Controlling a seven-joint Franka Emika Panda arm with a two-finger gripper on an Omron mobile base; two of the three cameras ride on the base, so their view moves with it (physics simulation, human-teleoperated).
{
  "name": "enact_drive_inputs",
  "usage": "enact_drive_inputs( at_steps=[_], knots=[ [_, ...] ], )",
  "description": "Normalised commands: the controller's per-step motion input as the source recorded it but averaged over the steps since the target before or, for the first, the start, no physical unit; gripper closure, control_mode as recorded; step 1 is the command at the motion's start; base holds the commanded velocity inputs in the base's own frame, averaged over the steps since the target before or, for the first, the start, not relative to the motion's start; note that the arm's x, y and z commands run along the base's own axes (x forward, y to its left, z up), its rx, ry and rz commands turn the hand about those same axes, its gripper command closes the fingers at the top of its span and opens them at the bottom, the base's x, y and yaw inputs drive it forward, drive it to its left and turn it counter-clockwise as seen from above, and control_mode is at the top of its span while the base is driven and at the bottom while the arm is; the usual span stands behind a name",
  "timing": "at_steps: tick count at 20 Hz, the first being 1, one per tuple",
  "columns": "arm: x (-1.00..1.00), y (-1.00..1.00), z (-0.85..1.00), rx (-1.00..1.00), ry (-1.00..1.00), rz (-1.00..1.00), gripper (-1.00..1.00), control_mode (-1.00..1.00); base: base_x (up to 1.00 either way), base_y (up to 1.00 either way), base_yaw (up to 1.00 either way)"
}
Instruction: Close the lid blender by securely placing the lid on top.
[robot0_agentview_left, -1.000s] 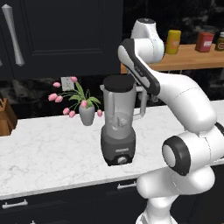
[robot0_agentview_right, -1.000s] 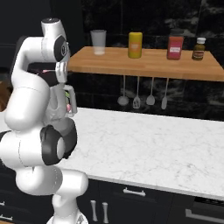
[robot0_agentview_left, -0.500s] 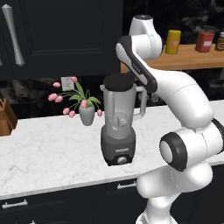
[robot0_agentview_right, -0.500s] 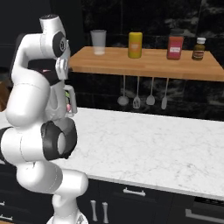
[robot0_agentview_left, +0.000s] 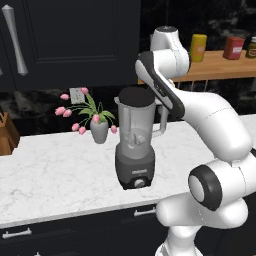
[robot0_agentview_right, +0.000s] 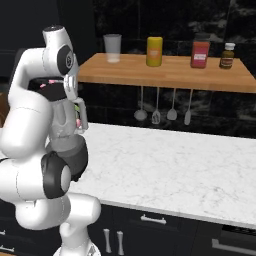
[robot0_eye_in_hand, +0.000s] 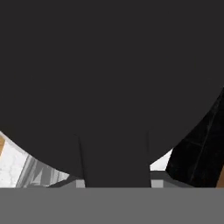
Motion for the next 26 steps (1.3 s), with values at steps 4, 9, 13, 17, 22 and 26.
enact_drive_inputs(
  at_steps=[4, 9, 13, 17, 22, 26],
  knots=[
    [0.19, 0.0, 0.0, 0.0, -0.02, 0.0, 1.0, -1.0, 0.0, 0.0, 0.0],
    [0.01, 0.0, -0.01, 0.0, 0.0, 0.0, 1.0, -1.0, 0.0, 0.0, 0.0],
    [-0.16, -0.08, -0.32, -0.08, 0.04, 0.0, 1.0, -1.0, 0.0, 0.0, 0.0],
    [0.0, 0.0, 0.0, 0.0, 0.0, 0.0, 1.0, -1.0, 0.0, 0.0, 0.0],
    [-0.3, -0.16, -0.2, 0.0, 0.04, 0.0, 1.0, -1.0, 0.0, 0.0, 0.0],
    [-0.69, -0.25, -0.23, 0.0, 0.04, -0.03, 1.0, -1.0, 0.0, 0.0, 0.0]
  ],
)
